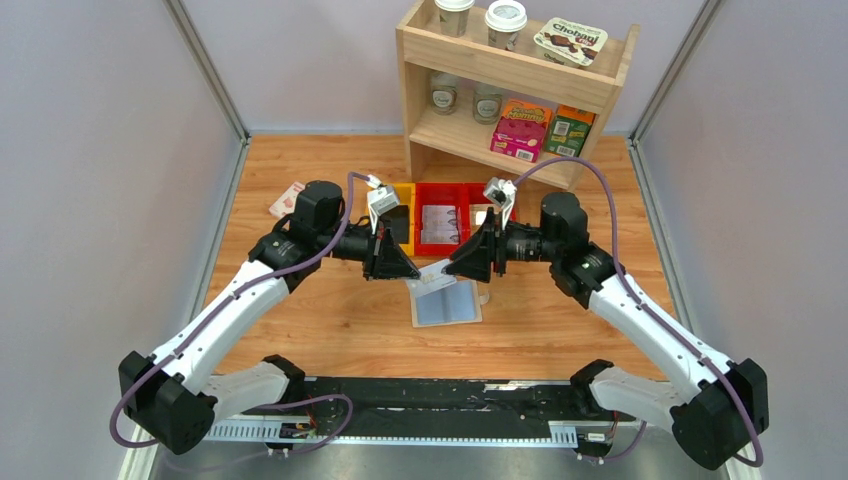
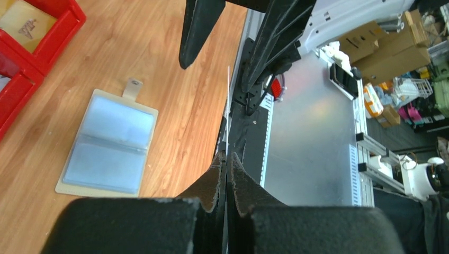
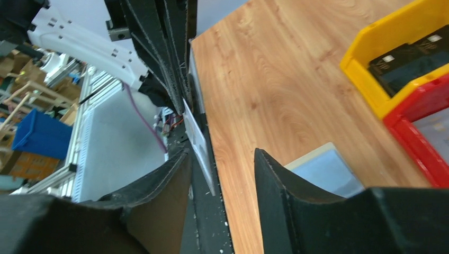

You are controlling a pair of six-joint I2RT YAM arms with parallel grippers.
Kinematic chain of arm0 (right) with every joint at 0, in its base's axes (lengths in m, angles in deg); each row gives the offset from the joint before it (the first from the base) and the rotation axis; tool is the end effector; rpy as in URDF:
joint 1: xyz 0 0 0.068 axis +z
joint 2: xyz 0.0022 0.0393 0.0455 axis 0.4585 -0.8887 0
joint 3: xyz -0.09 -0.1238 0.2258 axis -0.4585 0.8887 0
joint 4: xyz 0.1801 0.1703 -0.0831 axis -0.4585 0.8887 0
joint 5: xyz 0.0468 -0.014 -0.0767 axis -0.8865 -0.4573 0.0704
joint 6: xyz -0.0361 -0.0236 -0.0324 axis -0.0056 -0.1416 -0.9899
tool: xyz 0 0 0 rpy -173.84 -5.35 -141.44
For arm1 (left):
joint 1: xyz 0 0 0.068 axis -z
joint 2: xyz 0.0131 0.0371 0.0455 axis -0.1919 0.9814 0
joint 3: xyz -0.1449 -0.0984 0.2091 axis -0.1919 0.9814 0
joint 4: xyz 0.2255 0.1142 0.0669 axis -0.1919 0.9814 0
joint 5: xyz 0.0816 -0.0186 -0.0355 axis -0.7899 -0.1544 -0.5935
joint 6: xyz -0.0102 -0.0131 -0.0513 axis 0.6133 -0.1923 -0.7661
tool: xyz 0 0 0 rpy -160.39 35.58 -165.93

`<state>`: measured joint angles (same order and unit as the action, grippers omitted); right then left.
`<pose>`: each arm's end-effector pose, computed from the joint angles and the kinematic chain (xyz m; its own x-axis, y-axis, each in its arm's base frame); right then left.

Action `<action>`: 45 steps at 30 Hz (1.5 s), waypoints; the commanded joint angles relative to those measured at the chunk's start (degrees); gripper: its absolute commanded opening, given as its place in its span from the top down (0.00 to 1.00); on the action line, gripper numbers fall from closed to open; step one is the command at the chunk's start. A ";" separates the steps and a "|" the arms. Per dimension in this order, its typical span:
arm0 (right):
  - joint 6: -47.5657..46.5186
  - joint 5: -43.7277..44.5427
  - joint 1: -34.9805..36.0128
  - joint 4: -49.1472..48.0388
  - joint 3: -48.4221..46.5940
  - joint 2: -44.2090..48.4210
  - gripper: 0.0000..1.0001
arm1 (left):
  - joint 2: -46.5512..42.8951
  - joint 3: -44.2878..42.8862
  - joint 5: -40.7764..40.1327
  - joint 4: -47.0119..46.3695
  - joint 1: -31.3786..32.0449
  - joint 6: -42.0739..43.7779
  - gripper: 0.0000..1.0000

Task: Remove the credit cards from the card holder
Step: Place the credit card in the storage box.

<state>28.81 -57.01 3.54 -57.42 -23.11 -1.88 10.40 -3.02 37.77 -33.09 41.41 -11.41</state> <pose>0.1889 0.1445 0.3267 -0.5070 -0.0772 -0.8585 -0.8503 0.2075 0.4836 0.1856 -0.1426 0.3393 -0.6127 0.2006 -0.7645 0.7902 0.1724 -0.5881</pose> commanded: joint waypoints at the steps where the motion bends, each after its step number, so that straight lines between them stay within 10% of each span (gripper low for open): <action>1: 1.13 -6.22 1.16 -5.79 -1.88 -1.54 0.54 | 0.23 -3.08 3.45 3.18 -0.11 5.36 1.00; 8: 1.32 -8.25 1.95 -5.99 -2.75 -3.65 1.00 | 0.94 -4.05 2.92 5.11 -0.11 8.34 1.00; 11: -1.40 -7.03 1.95 -1.71 -4.06 -4.35 1.00 | 0.32 -4.84 -1.89 8.18 -0.11 10.63 0.96; 21: -5.19 17.30 -0.24 15.09 -14.43 -13.39 1.00 | -14.61 -0.54 -48.96 10.65 -0.11 9.06 0.23; 29: -1.24 39.54 -0.68 23.79 -28.05 -30.43 1.00 | -27.18 7.27 -79.15 12.50 -0.03 5.19 0.19; 37: 1.92 40.10 -0.77 28.90 -40.80 -46.96 1.00 | -33.52 11.07 -82.24 9.43 -0.20 5.89 0.26; 45: 7.64 36.39 -0.77 27.49 -43.44 -52.86 1.00 | -33.60 12.21 -82.07 8.90 -0.20 6.77 0.04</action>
<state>32.06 -20.82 3.56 -30.06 -63.55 -52.50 -22.82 8.65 -43.21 -22.01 41.39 -5.40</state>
